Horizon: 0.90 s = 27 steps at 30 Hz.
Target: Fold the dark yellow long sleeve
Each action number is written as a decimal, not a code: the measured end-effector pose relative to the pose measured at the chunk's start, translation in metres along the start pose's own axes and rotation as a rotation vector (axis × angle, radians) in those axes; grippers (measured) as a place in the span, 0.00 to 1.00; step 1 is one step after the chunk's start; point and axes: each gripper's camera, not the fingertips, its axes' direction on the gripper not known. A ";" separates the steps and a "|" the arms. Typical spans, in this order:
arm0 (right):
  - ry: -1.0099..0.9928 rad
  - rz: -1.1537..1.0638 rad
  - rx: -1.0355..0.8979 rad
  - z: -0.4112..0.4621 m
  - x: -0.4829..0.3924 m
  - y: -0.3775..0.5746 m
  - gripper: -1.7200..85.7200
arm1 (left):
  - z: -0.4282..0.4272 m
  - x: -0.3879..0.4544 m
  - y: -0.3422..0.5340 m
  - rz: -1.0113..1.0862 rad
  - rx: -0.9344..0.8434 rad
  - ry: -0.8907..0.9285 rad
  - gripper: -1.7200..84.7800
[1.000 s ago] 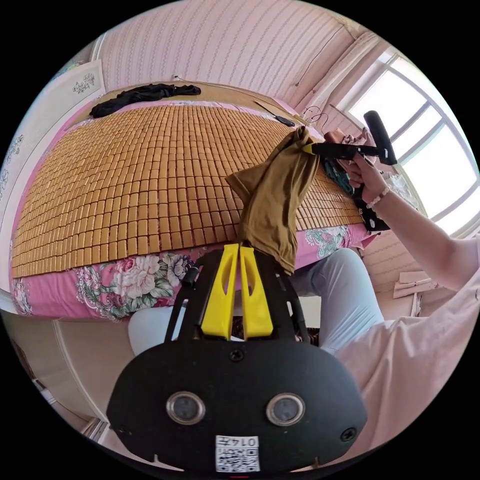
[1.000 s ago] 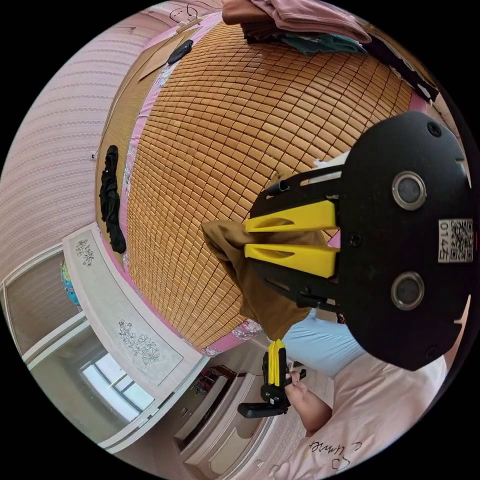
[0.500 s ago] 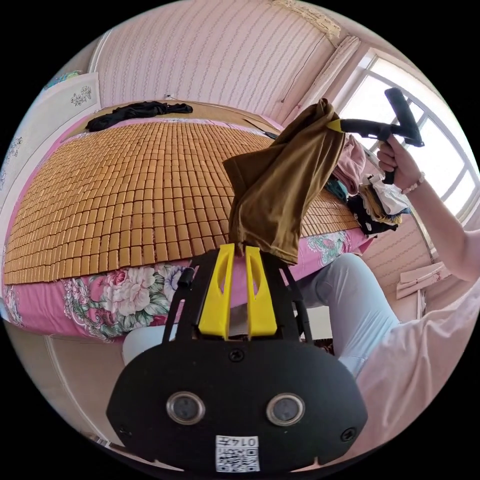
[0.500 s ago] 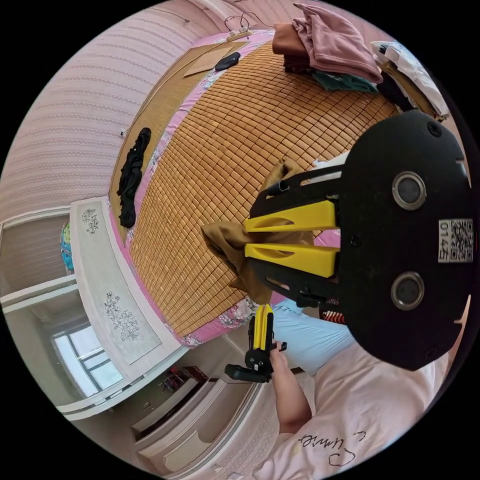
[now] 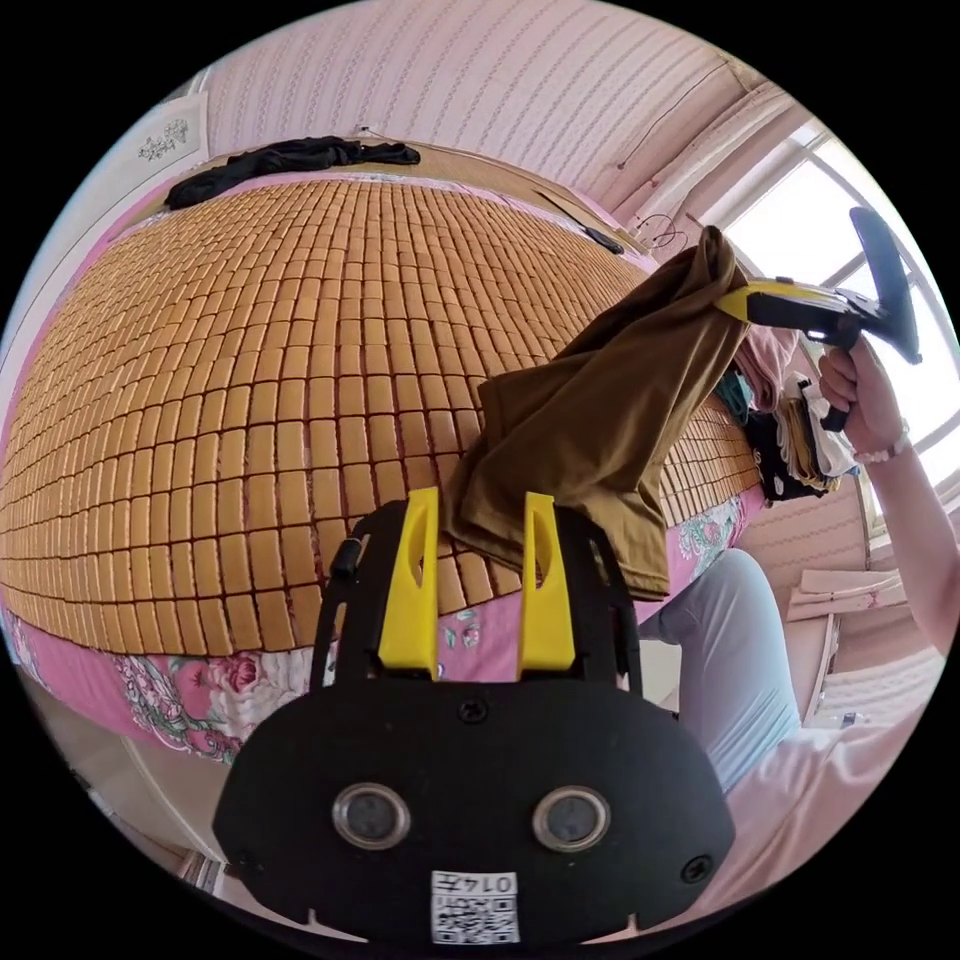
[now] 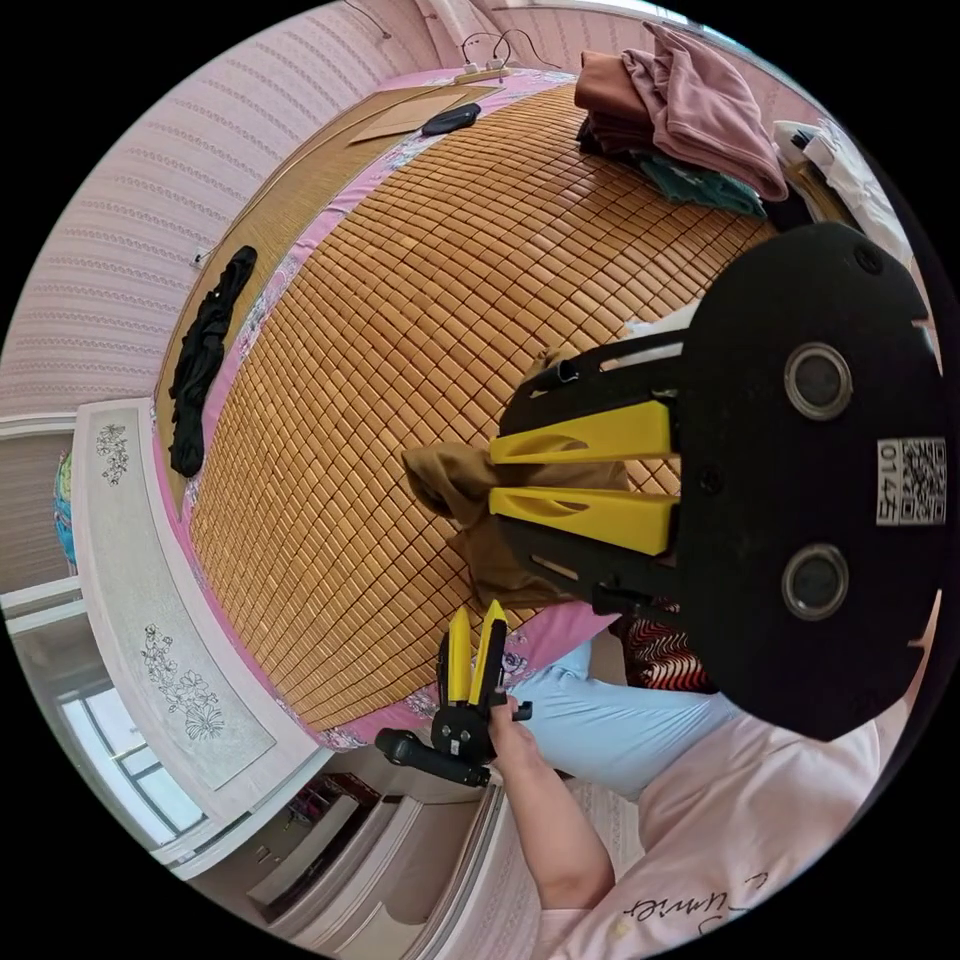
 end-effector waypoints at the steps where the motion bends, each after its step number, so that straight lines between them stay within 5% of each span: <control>1: -0.012 0.017 -0.001 0.008 0.010 -0.001 0.05 | 0.008 0.004 -0.007 0.010 -0.048 -0.014 0.15; 5: -0.063 0.064 0.002 0.032 0.041 -0.001 0.05 | 0.021 0.026 -0.011 0.083 -0.158 -0.175 0.08; 9: -0.079 0.089 0.020 0.042 0.057 0.010 0.05 | 0.006 0.032 -0.004 0.084 -0.141 -0.135 0.02; 18: -0.168 0.214 0.241 0.015 0.080 0.089 0.05 | -0.117 0.069 0.053 0.164 0.102 -0.022 0.01; 27: -0.230 -0.004 0.393 -0.029 0.018 0.100 0.05 | -0.269 0.079 0.149 0.110 0.375 -0.029 0.01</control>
